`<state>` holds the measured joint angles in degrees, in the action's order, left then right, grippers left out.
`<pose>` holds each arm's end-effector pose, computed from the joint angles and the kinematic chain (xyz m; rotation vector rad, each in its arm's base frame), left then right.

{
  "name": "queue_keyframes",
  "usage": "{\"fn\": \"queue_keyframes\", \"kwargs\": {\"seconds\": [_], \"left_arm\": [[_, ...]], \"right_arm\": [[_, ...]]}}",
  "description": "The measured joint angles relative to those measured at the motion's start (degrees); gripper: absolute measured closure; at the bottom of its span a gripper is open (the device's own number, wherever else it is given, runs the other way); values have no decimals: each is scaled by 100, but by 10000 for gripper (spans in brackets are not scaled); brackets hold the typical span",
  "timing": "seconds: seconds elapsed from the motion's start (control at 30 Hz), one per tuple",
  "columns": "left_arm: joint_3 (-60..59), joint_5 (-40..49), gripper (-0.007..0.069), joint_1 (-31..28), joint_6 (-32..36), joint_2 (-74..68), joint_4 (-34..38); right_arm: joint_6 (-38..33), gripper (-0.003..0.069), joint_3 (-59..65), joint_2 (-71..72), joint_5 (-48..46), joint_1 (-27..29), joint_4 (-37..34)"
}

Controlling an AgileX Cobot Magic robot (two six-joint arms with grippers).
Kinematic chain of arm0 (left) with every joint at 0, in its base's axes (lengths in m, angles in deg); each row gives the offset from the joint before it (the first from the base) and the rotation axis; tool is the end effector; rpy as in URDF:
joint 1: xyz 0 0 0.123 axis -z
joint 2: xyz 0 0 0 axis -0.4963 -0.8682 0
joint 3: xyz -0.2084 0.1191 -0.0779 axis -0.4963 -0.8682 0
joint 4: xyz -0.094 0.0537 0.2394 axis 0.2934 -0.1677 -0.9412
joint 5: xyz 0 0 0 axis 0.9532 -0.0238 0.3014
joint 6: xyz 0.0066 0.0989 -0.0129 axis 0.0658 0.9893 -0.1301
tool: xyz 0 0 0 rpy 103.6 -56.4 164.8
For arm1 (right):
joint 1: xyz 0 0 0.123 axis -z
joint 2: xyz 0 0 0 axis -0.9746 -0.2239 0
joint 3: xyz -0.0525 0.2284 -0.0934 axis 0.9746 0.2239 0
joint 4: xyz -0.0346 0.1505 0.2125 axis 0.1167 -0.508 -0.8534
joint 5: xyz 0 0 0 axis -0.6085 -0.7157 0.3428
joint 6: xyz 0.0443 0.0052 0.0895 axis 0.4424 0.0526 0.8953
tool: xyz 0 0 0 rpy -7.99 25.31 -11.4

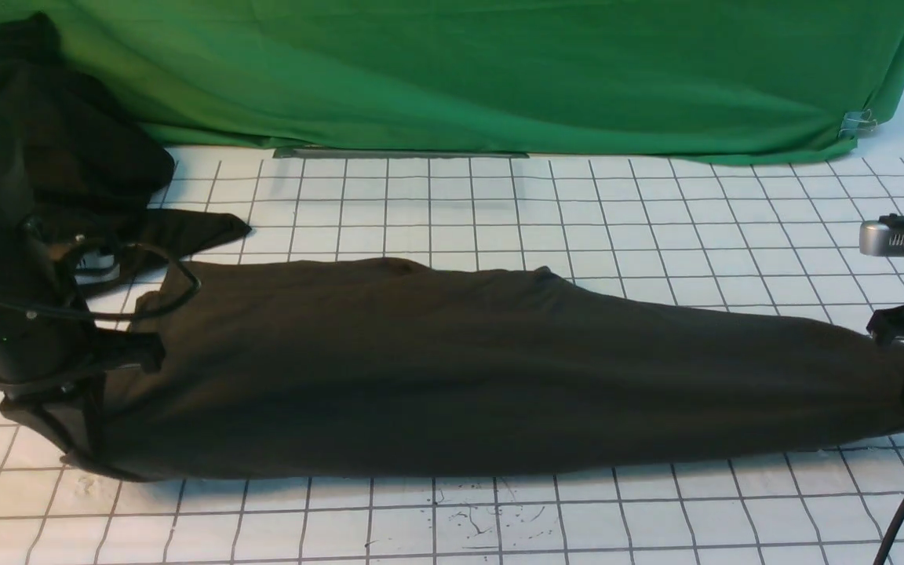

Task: Fold a long-sleeved shirt over a white checkered tablecloth.
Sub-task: 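Fold the black garment in half by bringing its near edge over to the far edge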

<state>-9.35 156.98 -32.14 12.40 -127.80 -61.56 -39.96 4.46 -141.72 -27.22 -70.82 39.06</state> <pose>0.3175 0.0107 0.1591 0.1533 -3.0369 0.0369 0.3633 -0.0364 0.1513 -0.0264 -3.0692 -0.0631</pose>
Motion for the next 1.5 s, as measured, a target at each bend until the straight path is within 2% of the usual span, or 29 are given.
{"fn": "queue_keyframes", "kwargs": {"seconds": [0.03, 0.07, 0.1, 0.13, 0.2, 0.23, 0.27, 0.3, 0.33, 0.37, 0.47, 0.57, 0.67, 0.87, 0.97, 1.13, 1.43, 1.5], "left_arm": [[-11, -27, 604, 0, 0, 0, -18], [-11, -27, 604, 0, 0, 0, -24], [-17, -33, 572, 0, 0, 2, -60], [-22, -33, 538, 0, 0, 2, -85], [-28, 14, 469, -2, -5, 2, -154], [-28, 24, 460, -2, -5, 8, -154], [-28, 68, 384, -7, -18, 14, -276], [-28, 67, 374, -7, -18, 14, -290], [-28, 76, 284, -7, -39, 68, -441], [-28, 76, 284, -7, -39, 75, -457], [31, 99, 138, -7, -131, 242, -631], [349, -38, 62, -13, -183, 313, -569], [640, -493, 50, -13, -220, 319, -354], [1248, -1397, 97, -13, -292, 159, -228], [1567, -1785, 127, -13, -292, -225, -257], [1707, -2393, 132, -13, -263, -934, -271], [1708, -2795, 144, -13, 45, -1740, -154], [1721, -2800, 186, -13, 350, -1842, 68]], "right_arm": [[61, 411, 0, 0, 2, 0, 18], [76, 388, 0, 0, 2, 0, 23], [127, 293, 0, 0, 2, 0, 57], [151, 236, 0, 0, 7, 0, 69], [185, 148, 0, 38, 7, 0, 76], [185, 139, 0, 38, 7, 0, 76], [185, 89, 0, 147, 7, 0, 80], [185, 86, 0, 163, 7, 0, 80], [185, 76, 0, 300, 7, 0, 80], [185, 76, 0, 339, 7, 0, 80], [185, 76, 4, 682, 13, 0, 80], [106, 78, -2, 895, 95, 0, 36], [29, 77, -60, 919, 99, 0, -39], [-13, 77, -111, 919, 102, 0, -151], [-40, 77, -116, 919, 205, 0, -161], [-74, 77, -116, 919, 292, 0, -161], [-97, 81, -116, 919, 334, 0, -251], [-221, 89, -137, 919, 329, -56, -406]]}}
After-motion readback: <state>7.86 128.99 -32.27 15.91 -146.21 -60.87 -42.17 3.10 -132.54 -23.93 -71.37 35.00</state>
